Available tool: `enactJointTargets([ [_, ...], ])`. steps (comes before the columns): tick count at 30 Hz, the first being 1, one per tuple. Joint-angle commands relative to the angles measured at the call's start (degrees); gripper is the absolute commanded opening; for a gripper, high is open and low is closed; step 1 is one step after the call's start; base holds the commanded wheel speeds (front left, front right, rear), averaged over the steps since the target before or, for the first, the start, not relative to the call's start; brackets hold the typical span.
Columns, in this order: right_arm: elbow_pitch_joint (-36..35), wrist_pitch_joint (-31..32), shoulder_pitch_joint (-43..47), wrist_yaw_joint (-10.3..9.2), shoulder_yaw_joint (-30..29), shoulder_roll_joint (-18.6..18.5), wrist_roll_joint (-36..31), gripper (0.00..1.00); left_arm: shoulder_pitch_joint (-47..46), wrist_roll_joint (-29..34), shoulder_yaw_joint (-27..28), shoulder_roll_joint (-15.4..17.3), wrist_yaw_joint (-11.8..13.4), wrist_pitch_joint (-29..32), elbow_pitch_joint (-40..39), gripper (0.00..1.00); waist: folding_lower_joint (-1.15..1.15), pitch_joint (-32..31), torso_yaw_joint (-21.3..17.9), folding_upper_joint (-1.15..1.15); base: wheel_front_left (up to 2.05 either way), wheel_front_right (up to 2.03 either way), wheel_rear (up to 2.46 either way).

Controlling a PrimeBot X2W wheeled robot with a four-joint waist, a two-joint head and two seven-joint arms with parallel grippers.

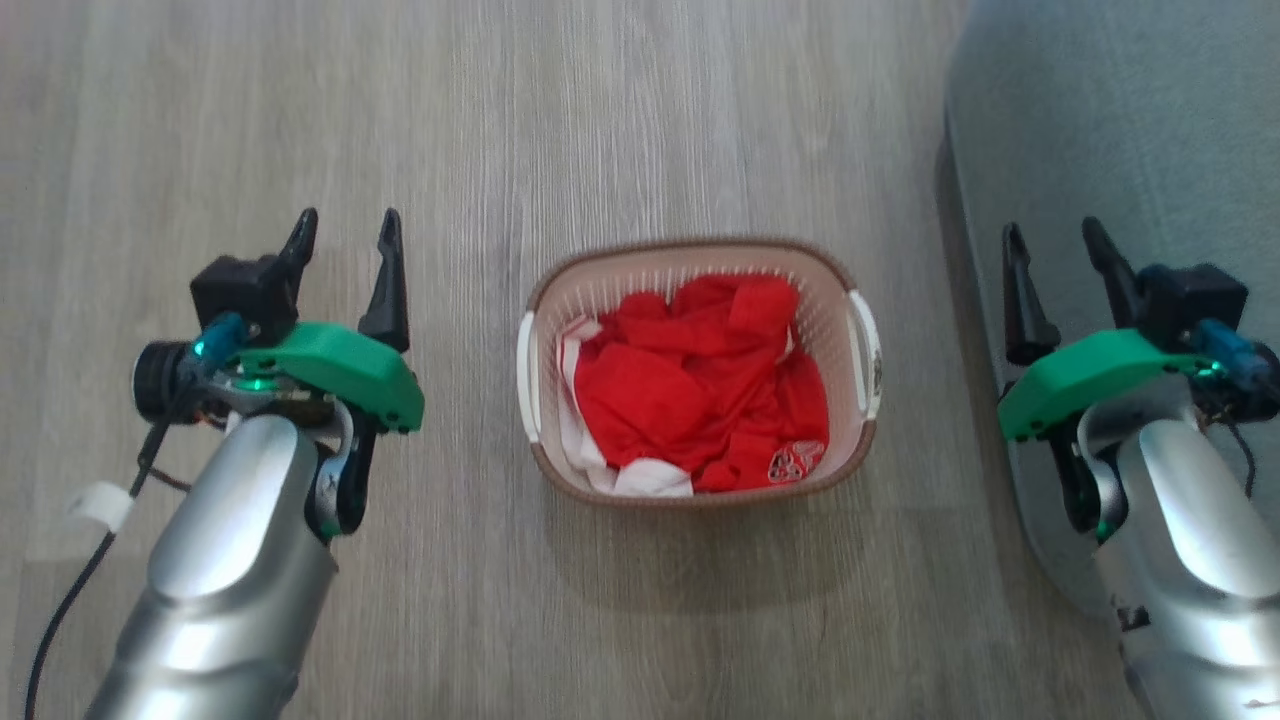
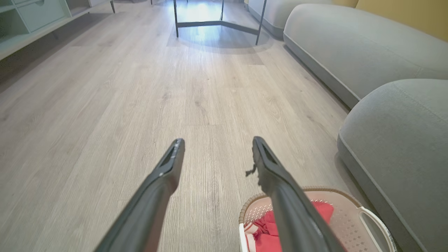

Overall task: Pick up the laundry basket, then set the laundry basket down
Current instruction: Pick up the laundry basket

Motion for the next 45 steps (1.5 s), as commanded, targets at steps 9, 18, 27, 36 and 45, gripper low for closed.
enactJointTargets([
  [9, 0.2, -0.7, -5.6, -0.08, 0.1, 1.6, -1.7, 1.0, -7.2, 1.6, 2.5, -0.6, -1.4, -0.5, 2.7, 1.0, -0.01, 11.9, -0.2, 0.0, 0.0, 0.0, 0.0],
  [18, 3.6, -0.7, -9.8, -0.08, 1.3, 2.8, -2.5, 1.0, -12.2, 2.3, 1.7, -2.5, -4.2, -0.5, 11.0, 1.0, -0.01, 18.6, -0.6, 0.0, 0.0, 0.0, 0.0],
  [27, 8.6, -0.7, -12.3, -0.08, 1.7, 4.0, -2.7, 1.0, -16.2, 2.7, 0.2, -4.2, -7.1, -0.5, 20.4, 1.0, -0.01, 22.9, -1.4, 0.0, 0.0, 0.0, 0.0],
  [36, 13.2, -0.7, -15.6, -0.08, 2.4, 5.0, -3.1, 1.0, -20.8, 3.1, -0.4, -5.4, -8.7, -0.5, 27.0, 1.0, -0.01, 28.0, -2.3, 0.0, 0.0, 0.0, 0.0],
  [45, 16.6, -0.7, -18.7, -0.08, 3.6, 5.8, -3.2, 1.0, -22.9, 3.9, -1.1, -6.2, -9.8, -0.5, 29.7, 1.0, -0.01, 31.5, -2.8, 0.0, 0.0, 0.0, 0.0],
])
